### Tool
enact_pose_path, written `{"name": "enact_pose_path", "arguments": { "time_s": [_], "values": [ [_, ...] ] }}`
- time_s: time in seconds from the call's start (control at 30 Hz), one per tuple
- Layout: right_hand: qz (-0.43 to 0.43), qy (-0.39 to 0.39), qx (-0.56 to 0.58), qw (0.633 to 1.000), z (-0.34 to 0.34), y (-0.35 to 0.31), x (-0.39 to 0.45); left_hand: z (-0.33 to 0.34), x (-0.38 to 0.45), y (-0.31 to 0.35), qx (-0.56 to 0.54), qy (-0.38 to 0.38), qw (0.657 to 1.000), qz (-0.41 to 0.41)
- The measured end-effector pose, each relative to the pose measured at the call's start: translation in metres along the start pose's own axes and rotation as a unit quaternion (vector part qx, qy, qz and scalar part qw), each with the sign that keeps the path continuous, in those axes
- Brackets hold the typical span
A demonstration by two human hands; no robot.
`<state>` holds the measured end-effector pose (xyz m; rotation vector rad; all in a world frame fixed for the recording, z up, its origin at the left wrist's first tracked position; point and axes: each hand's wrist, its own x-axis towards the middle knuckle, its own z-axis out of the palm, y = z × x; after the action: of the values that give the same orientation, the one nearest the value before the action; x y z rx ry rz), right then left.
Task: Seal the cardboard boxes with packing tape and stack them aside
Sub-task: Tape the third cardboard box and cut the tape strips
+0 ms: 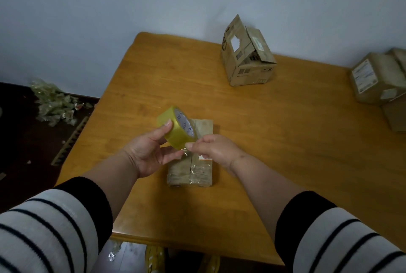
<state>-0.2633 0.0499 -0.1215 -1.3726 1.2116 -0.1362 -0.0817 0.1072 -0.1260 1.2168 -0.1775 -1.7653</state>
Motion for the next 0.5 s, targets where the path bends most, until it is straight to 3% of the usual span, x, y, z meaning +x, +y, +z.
{"name": "enact_pose_path", "arguments": {
  "time_s": [0.33,0.5],
  "values": [
    [-0.055,0.022,-0.003,0.998,0.008,-0.027,-0.004,0.003,-0.012,0.022,0.02,0.051,0.998,-0.029],
    [-0.041,0.005,0.058,0.997,0.008,-0.046,-0.006,0.013,-0.018,0.032,0.063,0.07,0.995,-0.015]
  ]
}}
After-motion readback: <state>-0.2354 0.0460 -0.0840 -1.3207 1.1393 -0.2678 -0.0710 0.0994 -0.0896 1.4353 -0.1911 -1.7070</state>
